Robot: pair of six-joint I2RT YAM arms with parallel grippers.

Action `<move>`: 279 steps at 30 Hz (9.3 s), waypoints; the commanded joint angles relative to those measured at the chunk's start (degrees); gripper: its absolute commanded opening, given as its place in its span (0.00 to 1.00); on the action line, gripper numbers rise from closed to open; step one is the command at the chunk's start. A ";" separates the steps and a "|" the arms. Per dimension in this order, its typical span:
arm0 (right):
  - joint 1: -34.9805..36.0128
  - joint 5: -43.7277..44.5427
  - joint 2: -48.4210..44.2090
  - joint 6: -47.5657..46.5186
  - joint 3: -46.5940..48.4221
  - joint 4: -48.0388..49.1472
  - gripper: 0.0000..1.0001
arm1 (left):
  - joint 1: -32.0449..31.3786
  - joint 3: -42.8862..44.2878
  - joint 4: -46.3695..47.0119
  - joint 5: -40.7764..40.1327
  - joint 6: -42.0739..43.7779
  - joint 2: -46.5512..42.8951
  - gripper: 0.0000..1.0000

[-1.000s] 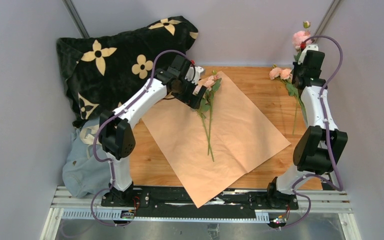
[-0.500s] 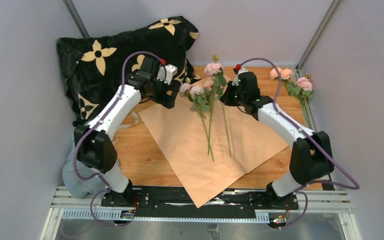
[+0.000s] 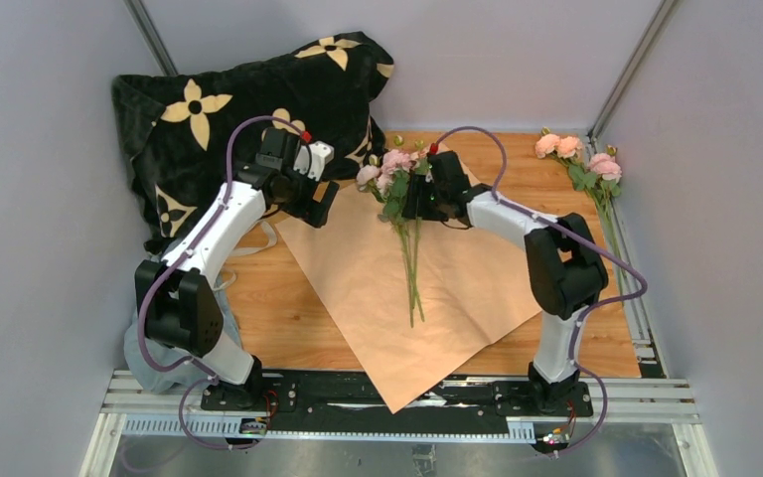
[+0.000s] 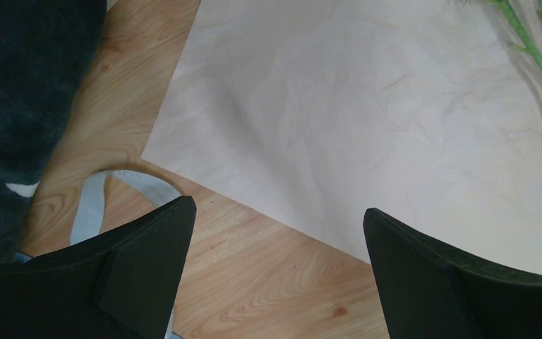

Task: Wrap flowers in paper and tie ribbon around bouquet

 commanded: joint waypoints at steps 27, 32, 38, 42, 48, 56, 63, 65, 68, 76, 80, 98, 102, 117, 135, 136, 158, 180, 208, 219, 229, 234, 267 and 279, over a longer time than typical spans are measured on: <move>-48.49 -8.51 29.32 -40.82 54.99 -27.43 0.74 | 1.43 5.02 -4.93 -1.29 4.05 8.94 1.00; -48.43 -7.78 40.66 -39.11 66.98 -26.86 0.75 | 1.45 5.90 -5.90 -2.06 4.51 11.24 1.00; -47.25 -8.76 43.85 -38.66 65.23 -27.49 0.57 | 1.45 6.64 -6.27 -1.72 4.33 13.35 1.00; -45.00 -10.43 41.46 -41.51 61.45 -27.94 0.12 | 1.37 7.46 -6.35 -1.12 4.03 13.58 1.00; -43.24 -8.59 31.62 -40.78 59.85 -26.70 0.00 | 1.36 7.56 -6.45 -0.27 3.51 11.77 1.00; -42.43 -9.94 0.93 -33.71 42.74 -16.66 0.00 | 1.41 5.04 -6.22 1.22 4.84 4.48 1.00; -38.62 -14.92 -20.85 -18.56 27.28 -11.24 0.00 | 1.41 5.54 -6.15 4.50 4.66 0.67 1.00; -34.22 -15.14 -24.82 -13.08 20.23 -8.11 0.00 | 1.42 6.31 -6.54 5.91 4.51 0.12 1.00; -23.57 -13.16 -26.99 -8.35 11.85 -3.82 0.00 | 1.42 8.20 -7.12 6.69 4.13 -0.03 1.00; -5.85 -7.73 -9.58 -2.38 9.85 2.74 0.00 | 1.45 7.13 -7.60 5.90 5.73 -1.08 1.00; -3.91 -2.91 0.35 -2.49 13.73 1.55 0.00 | 1.43 7.82 -7.80 4.58 6.00 0.42 1.00; -21.53 17.34 -1.26 -34.51 23.11 -26.28 0.77 | 1.54 8.54 -9.74 4.43 7.32 2.34 1.00; -37.46 20.13 -0.47 -33.00 19.27 -29.05 0.78 | 1.55 6.78 -9.61 2.60 7.68 1.19 1.00; -52.50 18.35 15.97 -34.51 23.72 -28.01 0.54 | 1.54 4.32 -8.85 -1.84 8.55 0.18 1.00; -53.74 22.87 24.68 -40.74 32.56 -29.94 0.45 | 1.45 4.91 -8.73 -4.71 8.91 4.32 1.00; -53.71 22.20 24.93 -40.96 32.89 -30.06 0.45 | 1.45 4.95 -8.69 -4.72 8.93 4.39 1.00; -51.58 24.49 6.29 -40.19 24.09 -21.88 0.00 | 1.48 2.32 -7.18 -4.02 9.82 1.37 1.00; -13.70 -4.52 -18.85 -12.28 0.66 -6.56 0.00 | 1.53 2.47 -8.68 0.82 11.29 -5.96 1.00; -2.05 -10.18 -12.14 -18.14 5.63 -19.40 0.54 | 0.28 -6.62 -17.78 15.84 21.12 -22.74 0.99; 31.68 -6.45 -45.82 -83.39 -27.31 -21.13 0.77 | -6.36 -21.71 -23.28 24.77 40.66 -41.83 1.00; 51.96 5.19 -50.81 -91.18 -40.91 -35.28 0.73 | -6.55 -33.80 -23.34 29.45 49.02 -45.20 0.99; 52.11 6.31 -49.49 -96.42 -45.80 -29.98 0.73 | -6.55 -34.84 -23.36 28.24 46.84 -46.64 0.99; 28.91 -11.52 -56.09 -83.01 -50.38 -12.87 0.00 | -32.40 -46.70 22.32 26.94 52.23 -31.16 1.00; 21.09 -15.26 -58.13 -79.38 -51.48 -8.97 0.00 | -36.40 -43.26 14.51 36.64 54.68 -18.12 1.00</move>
